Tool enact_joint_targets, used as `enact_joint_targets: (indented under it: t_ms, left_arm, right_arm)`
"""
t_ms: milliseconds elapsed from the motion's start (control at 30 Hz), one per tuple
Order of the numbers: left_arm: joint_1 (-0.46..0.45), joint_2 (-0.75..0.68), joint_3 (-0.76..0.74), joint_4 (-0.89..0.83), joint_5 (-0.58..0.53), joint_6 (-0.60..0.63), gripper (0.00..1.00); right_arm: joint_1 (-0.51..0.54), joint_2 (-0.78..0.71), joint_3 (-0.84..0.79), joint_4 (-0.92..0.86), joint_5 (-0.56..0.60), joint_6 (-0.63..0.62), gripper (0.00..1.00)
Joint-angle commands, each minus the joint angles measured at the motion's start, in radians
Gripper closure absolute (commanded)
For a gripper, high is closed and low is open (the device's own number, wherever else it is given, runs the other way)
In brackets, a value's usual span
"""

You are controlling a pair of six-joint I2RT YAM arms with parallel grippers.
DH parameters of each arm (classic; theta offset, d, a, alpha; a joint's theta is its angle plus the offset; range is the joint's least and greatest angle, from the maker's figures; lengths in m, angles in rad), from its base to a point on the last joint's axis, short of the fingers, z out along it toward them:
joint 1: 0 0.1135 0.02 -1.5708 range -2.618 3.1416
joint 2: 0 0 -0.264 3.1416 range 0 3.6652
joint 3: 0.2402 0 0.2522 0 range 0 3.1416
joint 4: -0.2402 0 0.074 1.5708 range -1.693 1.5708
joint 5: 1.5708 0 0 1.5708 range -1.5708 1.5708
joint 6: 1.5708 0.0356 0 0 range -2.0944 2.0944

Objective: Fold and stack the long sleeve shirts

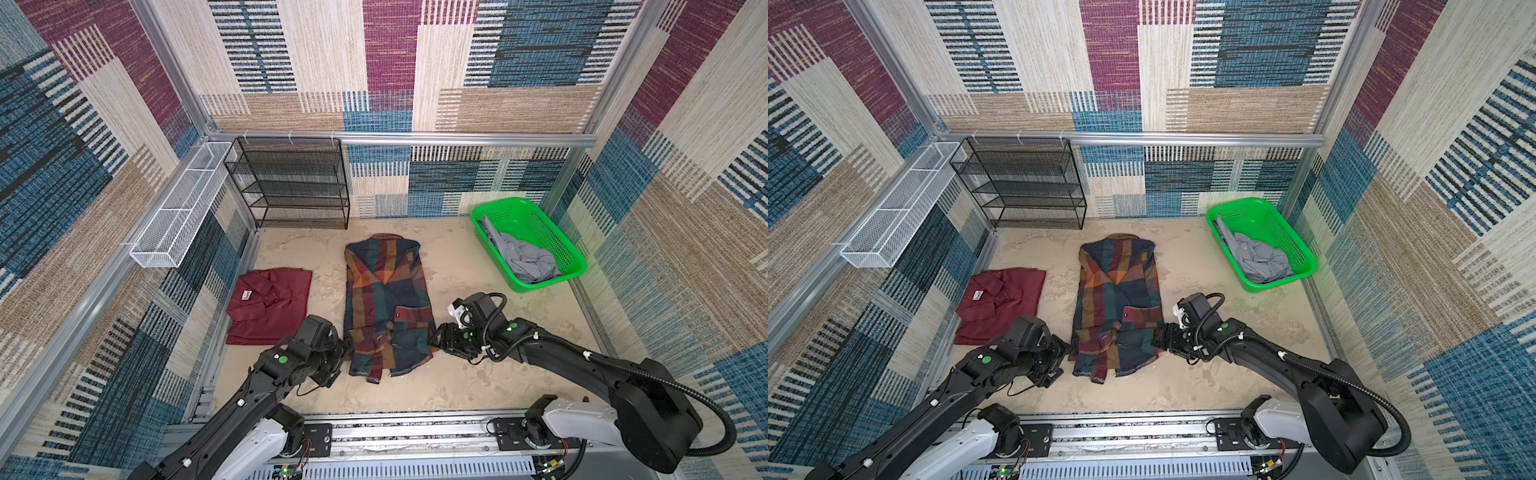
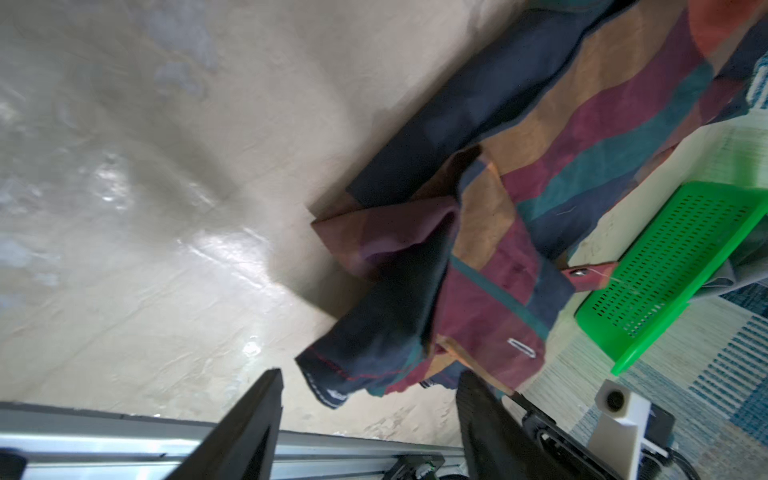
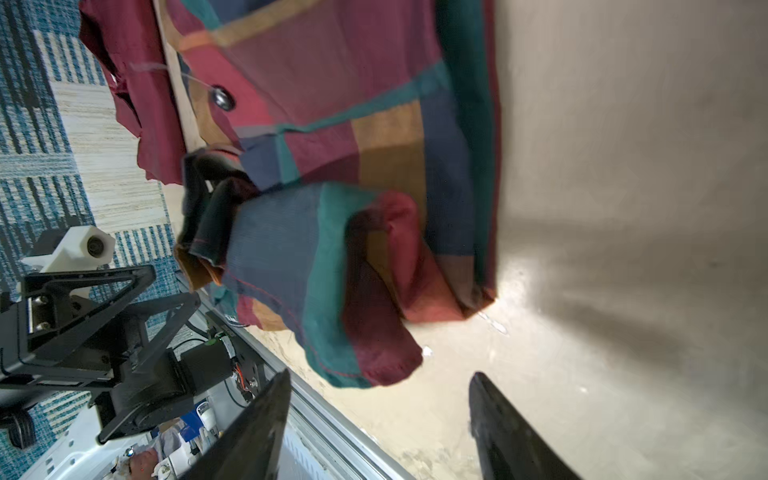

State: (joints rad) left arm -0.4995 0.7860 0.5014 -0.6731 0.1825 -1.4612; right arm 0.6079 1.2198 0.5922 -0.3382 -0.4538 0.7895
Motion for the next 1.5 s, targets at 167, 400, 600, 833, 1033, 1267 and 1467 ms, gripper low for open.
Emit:
enact_joint_targets:
  t_ms: [167, 400, 600, 833, 1033, 1267, 1467]
  left_arm:
    - [-0.059, -0.037, -0.143, 0.183, 0.077, 0.021, 0.33]
    - [-0.109, 0.035, -0.188, 0.346, 0.056, -0.014, 0.35]
    - [-0.122, 0.132, -0.184, 0.429, 0.058, -0.014, 0.38]
    - [-0.122, 0.169, -0.163, 0.466, 0.038, -0.015, 0.54]
    - [-0.122, 0.215, -0.124, 0.504, 0.03, -0.021, 0.79]
    - [-0.12, 0.26, -0.038, 0.497, 0.022, -0.014, 1.0]
    - [-0.089, 0.273, 0.035, 0.471, -0.002, -0.006, 1.0]
  right_arm:
    - [0.143, 0.031, -0.015, 0.149, 0.02, 0.075, 0.36]
    - [0.153, 0.114, -0.014, 0.183, 0.065, 0.05, 0.48]
    - [0.17, 0.114, -0.008, 0.197, 0.106, 0.044, 0.51]
    - [0.172, 0.134, -0.005, 0.198, 0.12, 0.038, 0.53]
    - [0.172, 0.142, 0.025, 0.202, 0.133, 0.03, 0.66]
    - [0.171, 0.171, 0.105, 0.182, 0.136, 0.005, 0.83]
    - [0.171, 0.185, 0.181, 0.141, 0.169, -0.026, 0.92]
